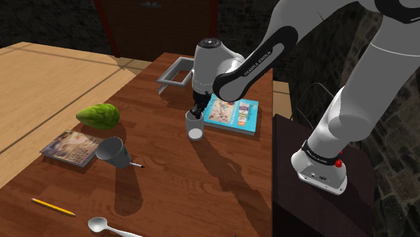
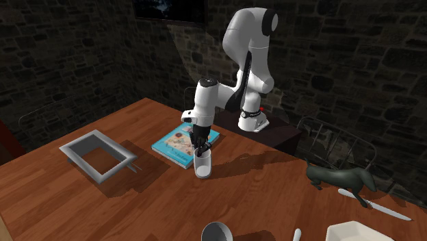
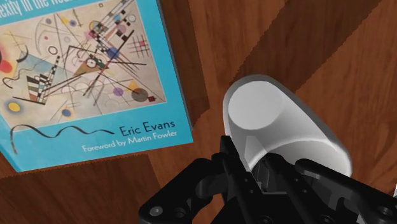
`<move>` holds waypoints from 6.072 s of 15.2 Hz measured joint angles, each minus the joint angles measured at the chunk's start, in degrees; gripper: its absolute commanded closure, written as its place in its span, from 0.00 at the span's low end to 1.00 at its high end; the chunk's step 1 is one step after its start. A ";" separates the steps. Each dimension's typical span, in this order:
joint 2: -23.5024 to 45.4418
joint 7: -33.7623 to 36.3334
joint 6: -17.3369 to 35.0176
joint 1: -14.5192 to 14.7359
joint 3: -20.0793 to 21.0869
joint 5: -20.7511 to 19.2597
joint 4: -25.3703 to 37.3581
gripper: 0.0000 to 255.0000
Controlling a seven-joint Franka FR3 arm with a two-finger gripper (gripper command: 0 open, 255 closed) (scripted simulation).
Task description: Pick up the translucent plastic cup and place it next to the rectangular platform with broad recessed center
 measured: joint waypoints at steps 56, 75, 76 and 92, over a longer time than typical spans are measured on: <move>-11.62 -22.62 -30.27 -4.48 -10.01 9.78 20.06 1.00; 10.38 -44.67 -35.67 -15.12 -20.76 11.86 47.42 1.00; 12.52 -45.71 -36.57 -15.76 -21.10 12.14 50.44 1.00; 35.33 -54.40 -44.54 -22.90 -22.94 14.86 80.79 1.00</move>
